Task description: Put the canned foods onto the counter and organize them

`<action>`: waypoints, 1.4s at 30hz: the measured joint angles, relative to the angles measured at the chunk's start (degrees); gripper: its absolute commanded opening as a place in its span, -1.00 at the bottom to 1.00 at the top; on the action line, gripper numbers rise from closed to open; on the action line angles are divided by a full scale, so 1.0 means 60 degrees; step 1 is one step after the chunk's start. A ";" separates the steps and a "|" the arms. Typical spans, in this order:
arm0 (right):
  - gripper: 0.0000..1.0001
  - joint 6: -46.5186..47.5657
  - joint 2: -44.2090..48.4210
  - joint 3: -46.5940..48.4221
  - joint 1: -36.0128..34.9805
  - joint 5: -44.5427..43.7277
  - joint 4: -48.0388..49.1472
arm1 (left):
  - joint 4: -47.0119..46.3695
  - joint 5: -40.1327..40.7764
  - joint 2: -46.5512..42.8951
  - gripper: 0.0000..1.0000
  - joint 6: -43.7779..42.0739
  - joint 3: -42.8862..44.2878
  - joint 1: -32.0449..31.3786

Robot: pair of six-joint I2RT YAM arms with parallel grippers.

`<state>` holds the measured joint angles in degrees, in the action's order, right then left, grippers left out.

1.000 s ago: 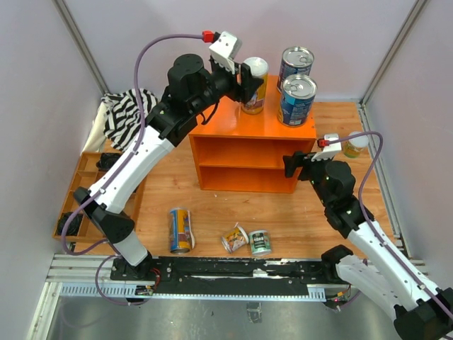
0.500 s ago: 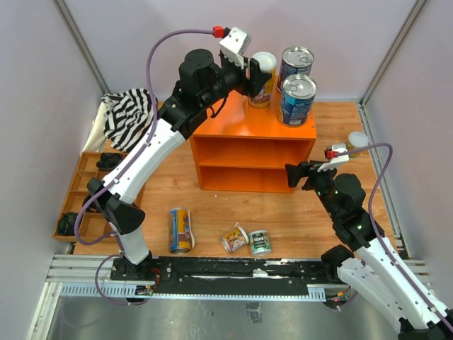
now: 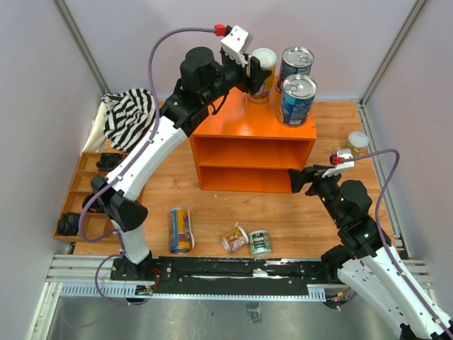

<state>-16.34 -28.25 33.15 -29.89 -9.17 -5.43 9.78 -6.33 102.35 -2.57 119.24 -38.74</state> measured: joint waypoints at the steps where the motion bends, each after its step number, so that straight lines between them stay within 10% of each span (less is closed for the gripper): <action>1: 0.68 0.0000 0.0015 0.0000 -0.0004 0.0000 -0.0026 | -0.0044 -0.0051 0.0025 -0.99 0.0007 0.0000 0.0040; 9: 0.68 0.0000 0.0047 0.0000 -0.0178 -0.0011 -0.0200 | -0.0251 -0.0397 0.0124 -0.84 0.0186 0.0004 0.0306; 20: 0.69 0.0000 0.0113 0.0000 -0.0211 -0.0011 -0.0372 | -0.0277 -0.0605 0.0149 0.51 0.0219 0.0004 0.0375; 42: 0.68 0.0004 0.0229 0.0073 -0.0215 -0.0055 -0.0776 | -0.0597 0.0452 -0.0725 0.97 0.0663 -0.0510 0.0375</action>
<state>-16.32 -26.87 33.58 -31.18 -9.50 -10.09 6.20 -3.62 98.00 1.41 116.18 -36.49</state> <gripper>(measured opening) 0.843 0.984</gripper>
